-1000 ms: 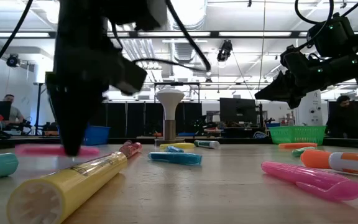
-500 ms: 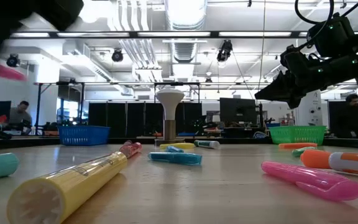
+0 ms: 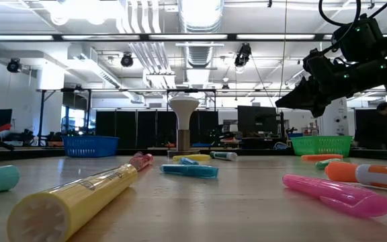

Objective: Pick & Place Markers
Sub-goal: Put the top pink pen into the orange bin

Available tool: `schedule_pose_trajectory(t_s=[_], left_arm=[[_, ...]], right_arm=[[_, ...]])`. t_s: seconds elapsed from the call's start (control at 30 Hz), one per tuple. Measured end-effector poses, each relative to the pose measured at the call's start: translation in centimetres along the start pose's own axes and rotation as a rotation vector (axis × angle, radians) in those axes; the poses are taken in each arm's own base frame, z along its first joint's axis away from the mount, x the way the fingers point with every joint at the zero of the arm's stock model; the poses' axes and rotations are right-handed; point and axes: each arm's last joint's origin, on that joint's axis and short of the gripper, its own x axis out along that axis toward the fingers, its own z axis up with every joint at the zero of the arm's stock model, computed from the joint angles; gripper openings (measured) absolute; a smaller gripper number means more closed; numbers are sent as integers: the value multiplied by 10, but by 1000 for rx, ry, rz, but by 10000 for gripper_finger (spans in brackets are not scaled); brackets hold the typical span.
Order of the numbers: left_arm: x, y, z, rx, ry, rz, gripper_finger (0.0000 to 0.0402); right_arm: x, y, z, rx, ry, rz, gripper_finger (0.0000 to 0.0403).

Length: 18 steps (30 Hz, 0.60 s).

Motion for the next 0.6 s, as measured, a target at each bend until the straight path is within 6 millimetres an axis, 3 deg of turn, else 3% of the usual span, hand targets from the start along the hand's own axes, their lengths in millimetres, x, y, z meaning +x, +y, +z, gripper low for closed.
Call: schedule_pose_trajectory(t_s=[0.3,0.6], left_arm=[[33,16,4,-44,-19,10,43],[18,14,0,-27,42,-5,82]], right_arm=[[0,0,0,3,1,0,9],[0,0,0,3,3,-1,9]])
